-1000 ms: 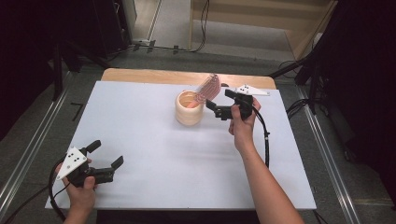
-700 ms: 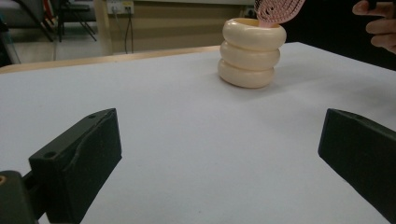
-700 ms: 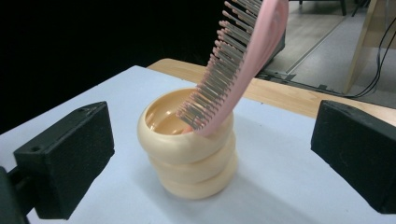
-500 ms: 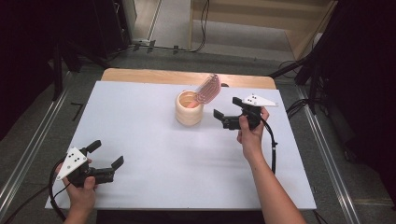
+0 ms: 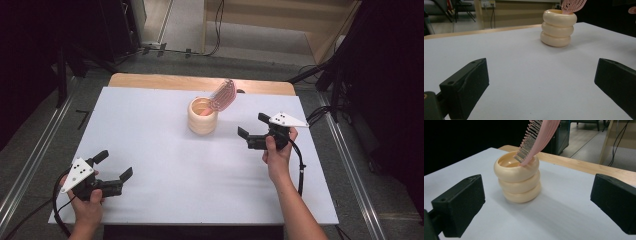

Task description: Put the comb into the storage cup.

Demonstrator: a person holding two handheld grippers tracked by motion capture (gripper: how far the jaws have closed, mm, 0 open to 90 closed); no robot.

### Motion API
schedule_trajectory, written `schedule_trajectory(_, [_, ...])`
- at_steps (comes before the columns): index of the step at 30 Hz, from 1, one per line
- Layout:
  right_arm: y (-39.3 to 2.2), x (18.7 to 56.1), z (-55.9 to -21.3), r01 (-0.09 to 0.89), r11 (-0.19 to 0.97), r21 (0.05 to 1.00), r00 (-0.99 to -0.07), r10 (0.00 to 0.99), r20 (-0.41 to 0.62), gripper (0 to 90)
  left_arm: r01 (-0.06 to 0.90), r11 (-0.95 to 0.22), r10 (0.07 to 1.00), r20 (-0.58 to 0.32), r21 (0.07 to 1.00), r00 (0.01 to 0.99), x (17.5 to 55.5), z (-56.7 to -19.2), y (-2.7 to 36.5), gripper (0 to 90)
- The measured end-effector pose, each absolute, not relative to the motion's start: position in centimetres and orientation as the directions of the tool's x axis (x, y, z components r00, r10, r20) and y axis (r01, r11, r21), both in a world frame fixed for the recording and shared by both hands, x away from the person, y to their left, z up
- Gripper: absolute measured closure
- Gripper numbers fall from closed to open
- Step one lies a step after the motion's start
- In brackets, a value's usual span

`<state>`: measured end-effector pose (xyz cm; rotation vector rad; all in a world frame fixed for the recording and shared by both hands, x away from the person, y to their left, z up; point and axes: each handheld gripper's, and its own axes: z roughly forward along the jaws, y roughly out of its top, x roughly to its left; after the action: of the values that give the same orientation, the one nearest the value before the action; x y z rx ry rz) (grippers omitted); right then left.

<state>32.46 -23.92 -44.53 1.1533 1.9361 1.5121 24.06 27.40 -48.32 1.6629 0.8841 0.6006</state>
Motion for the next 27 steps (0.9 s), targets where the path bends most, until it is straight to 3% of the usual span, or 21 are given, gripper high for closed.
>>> schedule_trajectory(27, [-28.1, 28.1, -46.2, 0.353, 0.074, 0.933, -0.519, 0.845, 0.129, 0.0, 0.244, -0.116, 0.806, -0.053, 0.963, 0.59, 24.1, -48.4, 27.4, 0.0])
